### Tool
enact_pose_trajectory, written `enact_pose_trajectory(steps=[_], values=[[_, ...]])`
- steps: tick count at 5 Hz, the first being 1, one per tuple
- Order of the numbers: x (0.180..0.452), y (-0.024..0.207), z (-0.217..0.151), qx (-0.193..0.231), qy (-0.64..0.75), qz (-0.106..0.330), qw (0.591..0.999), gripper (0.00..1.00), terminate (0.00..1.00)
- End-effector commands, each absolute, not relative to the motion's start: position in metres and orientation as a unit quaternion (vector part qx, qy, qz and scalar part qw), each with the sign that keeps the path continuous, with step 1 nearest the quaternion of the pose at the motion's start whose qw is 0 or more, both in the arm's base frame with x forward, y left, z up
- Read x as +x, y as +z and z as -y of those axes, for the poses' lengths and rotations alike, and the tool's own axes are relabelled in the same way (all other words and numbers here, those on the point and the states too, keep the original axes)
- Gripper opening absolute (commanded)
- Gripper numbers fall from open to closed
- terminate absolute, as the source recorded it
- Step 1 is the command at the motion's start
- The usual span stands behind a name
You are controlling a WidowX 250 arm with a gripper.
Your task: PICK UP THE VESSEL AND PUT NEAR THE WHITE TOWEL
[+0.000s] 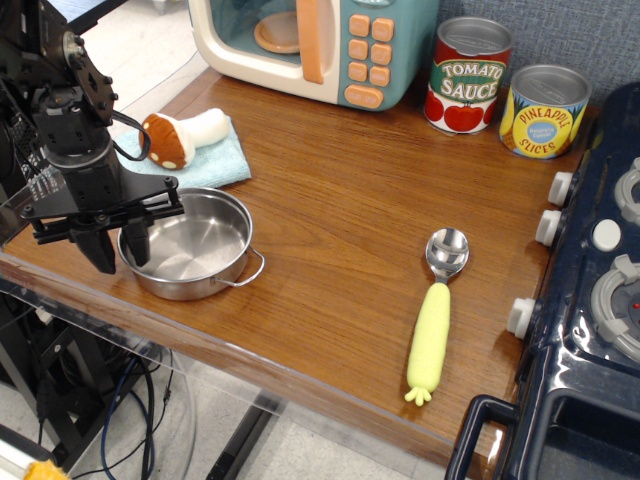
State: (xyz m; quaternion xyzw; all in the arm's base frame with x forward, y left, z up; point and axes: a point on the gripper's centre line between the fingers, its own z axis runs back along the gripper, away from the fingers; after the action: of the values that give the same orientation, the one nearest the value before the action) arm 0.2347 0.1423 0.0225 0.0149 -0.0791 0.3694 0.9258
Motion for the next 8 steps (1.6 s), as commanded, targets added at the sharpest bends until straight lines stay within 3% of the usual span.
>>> enact_pose_trajectory(steps=[1,3,4,8], values=[[0.247,0.056,-0.155,0.027,0.369,0.122,0.921,1.00,0.00],[0.254,0.121,-0.162,0.012,0.374,0.175,0.911,1.00,0.00],[0.254,0.141,-0.166,0.008,0.361,0.179,0.915,1.00,0.00],[0.254,0.141,-0.166,0.008,0.361,0.179,0.915,1.00,0.00]])
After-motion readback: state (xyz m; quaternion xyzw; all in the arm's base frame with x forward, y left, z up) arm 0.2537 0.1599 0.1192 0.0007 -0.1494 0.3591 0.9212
